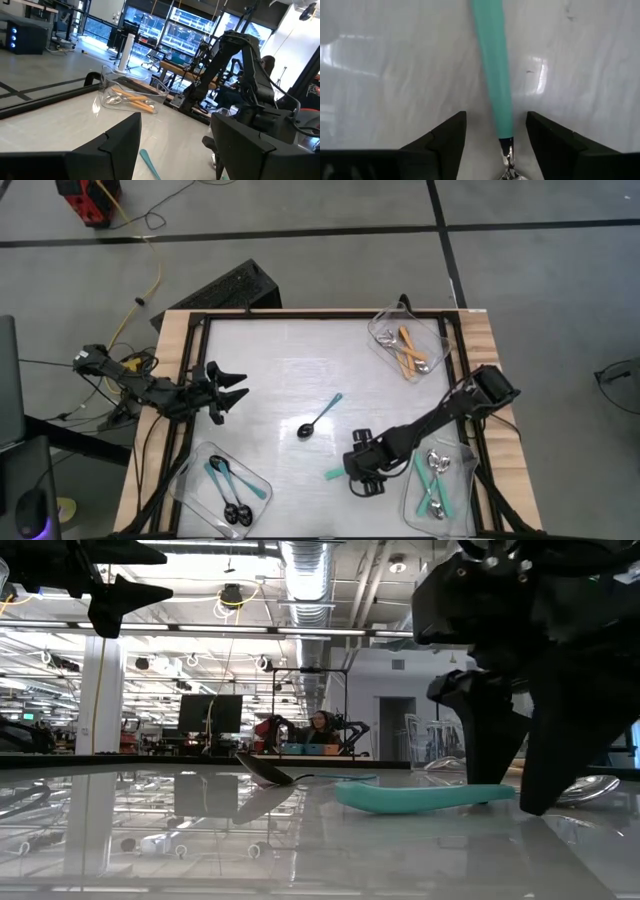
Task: Sort silverware by color (type)
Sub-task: Put the green spoon into the bottom right transparent bin
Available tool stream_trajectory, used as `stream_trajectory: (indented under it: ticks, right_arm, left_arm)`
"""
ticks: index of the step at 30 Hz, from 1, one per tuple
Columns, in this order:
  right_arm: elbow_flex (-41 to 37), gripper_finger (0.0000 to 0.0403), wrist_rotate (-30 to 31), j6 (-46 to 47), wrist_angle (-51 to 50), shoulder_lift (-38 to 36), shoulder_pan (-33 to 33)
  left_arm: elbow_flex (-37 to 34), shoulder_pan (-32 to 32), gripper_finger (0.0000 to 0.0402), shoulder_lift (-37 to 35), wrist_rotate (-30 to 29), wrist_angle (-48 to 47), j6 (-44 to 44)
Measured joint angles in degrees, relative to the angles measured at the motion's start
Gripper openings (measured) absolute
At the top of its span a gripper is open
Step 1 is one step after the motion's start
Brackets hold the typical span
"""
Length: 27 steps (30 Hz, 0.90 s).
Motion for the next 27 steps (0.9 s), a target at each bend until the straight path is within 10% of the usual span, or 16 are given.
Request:
stream_trajectory:
  ticks: [14, 27]
  right_arm:
    - [-0.1, 0.0099, 0.2, 3.9, -2.2, 0.1, -1.3]
    - [0.3, 0.0066, 0.4, 4.5, -2.3, 0.1, -1.3]
  left_arm:
    - [0.0, 0.0, 0.0226, 0.0, 0.0, 0.0, 0.1]
    - [0.0, 0.0, 0.0226, 0.0, 0.0, 0.0, 0.1]
